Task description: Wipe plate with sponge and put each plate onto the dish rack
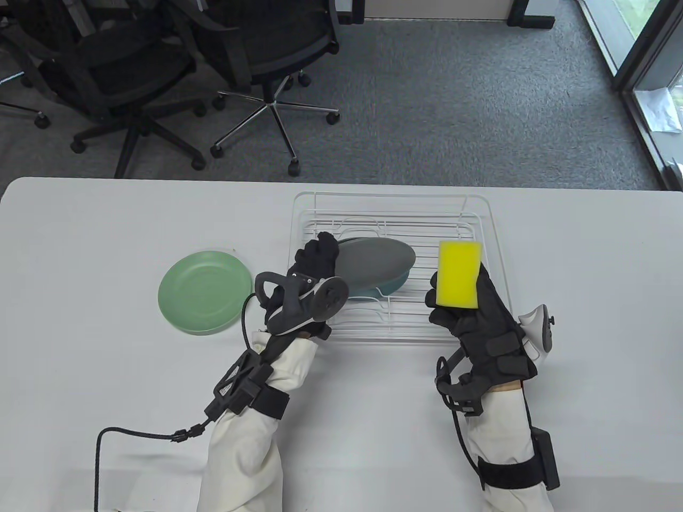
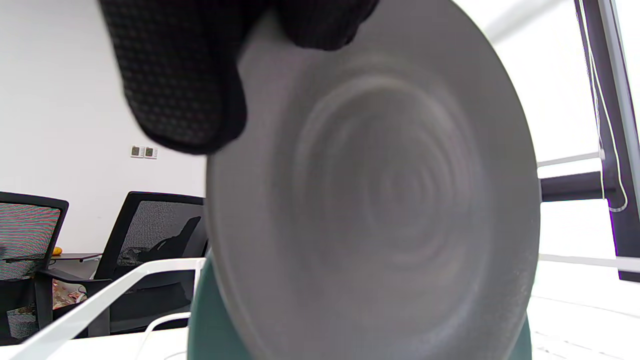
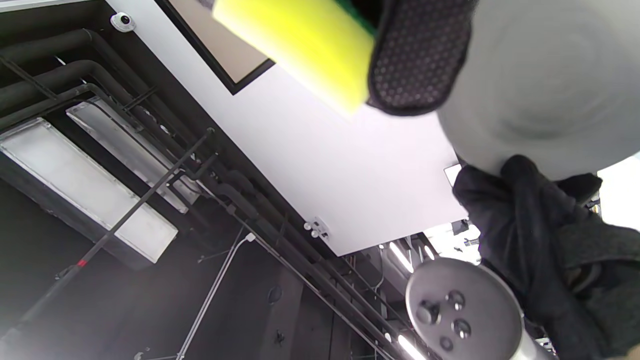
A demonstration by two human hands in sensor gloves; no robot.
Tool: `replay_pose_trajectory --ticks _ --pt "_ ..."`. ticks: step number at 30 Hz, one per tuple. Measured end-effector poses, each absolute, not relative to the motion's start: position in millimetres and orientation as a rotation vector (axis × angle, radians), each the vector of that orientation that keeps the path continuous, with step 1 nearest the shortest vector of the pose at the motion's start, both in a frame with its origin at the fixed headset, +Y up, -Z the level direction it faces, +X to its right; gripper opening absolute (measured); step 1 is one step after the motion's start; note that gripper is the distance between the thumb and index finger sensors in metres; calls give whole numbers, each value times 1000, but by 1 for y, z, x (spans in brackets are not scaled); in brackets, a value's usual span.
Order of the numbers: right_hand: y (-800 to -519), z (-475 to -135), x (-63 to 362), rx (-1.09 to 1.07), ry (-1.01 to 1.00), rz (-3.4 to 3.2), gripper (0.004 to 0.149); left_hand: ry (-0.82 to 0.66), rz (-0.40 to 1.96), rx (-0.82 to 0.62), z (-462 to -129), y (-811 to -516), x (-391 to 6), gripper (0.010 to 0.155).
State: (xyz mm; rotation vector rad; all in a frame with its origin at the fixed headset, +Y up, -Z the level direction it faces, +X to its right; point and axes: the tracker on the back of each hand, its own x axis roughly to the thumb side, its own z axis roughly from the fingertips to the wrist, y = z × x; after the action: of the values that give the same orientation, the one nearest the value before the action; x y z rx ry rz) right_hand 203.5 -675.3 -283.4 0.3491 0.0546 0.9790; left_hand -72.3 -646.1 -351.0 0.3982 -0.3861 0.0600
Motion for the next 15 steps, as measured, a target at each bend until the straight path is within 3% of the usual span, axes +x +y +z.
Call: replay_pose_trajectory --ticks 15 --pt "-675 -284 202 347 73 954 59 -381 37 298 -360 -661 -53 42"
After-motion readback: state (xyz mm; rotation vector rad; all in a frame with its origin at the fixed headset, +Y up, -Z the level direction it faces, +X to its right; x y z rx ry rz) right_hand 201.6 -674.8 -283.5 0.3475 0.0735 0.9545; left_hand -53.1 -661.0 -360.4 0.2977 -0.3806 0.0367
